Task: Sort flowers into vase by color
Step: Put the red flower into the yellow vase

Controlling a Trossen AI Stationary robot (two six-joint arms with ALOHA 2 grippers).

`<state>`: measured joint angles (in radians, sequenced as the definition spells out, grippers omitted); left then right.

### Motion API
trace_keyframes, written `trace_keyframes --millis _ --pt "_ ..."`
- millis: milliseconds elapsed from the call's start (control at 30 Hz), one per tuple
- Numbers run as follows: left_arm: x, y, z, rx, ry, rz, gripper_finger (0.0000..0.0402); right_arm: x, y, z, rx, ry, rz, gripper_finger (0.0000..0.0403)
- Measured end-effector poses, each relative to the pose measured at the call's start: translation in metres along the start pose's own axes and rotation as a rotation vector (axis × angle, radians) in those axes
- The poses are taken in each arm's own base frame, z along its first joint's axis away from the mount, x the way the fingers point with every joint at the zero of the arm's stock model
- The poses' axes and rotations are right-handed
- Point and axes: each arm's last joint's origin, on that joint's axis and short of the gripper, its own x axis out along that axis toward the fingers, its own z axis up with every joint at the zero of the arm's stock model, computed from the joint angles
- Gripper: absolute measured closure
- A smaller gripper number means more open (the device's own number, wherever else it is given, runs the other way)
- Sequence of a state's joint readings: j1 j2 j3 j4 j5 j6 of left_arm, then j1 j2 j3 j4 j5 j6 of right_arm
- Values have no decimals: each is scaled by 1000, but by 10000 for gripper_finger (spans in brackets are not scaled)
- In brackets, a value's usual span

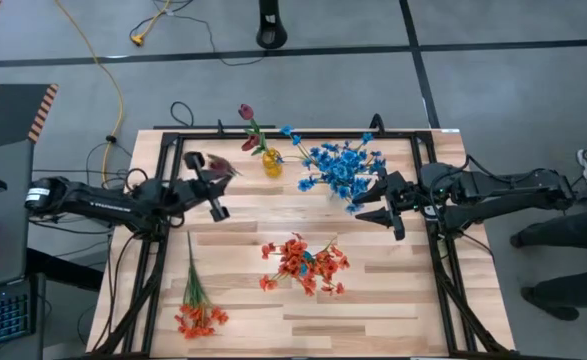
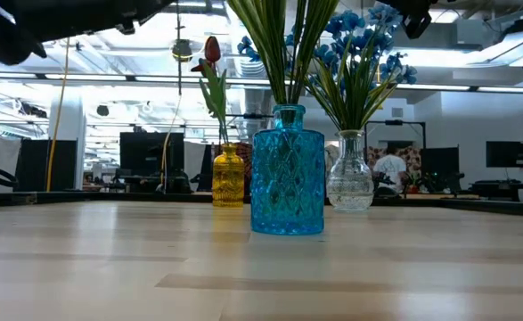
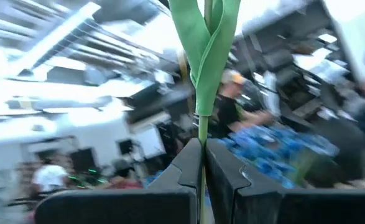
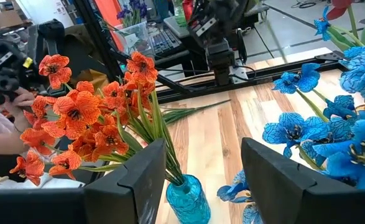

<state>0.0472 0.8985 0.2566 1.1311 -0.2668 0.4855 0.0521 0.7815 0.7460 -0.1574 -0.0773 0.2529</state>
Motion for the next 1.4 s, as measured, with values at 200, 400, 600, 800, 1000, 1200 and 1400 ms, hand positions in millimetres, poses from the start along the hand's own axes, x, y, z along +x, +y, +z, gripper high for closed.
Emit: trace_keyframes --millis 200,400,600,800,1000,1200,1400 --pt "-4 15 -3 -18 -65 163 401 0 0 0 -2 1 0 168" --pt "2 37 -18 -98 -74 228 401 0 0 0 -3 0 0 168" --pt "5 63 -41 -156 -37 339 401 0 0 0 -21 0 0 168" --pt "6 78 -59 -257 -74 317 401 0 0 0 -52 0 -1 168" --pt "19 82 -72 -289 -32 292 401 1 0 0 -52 2 -2 168" --pt "39 85 -73 -302 -58 249 401 3 -1 -1 -51 12 -6 168" --pt "48 85 -78 -320 -54 247 401 6 -1 -2 -50 23 -9 168"
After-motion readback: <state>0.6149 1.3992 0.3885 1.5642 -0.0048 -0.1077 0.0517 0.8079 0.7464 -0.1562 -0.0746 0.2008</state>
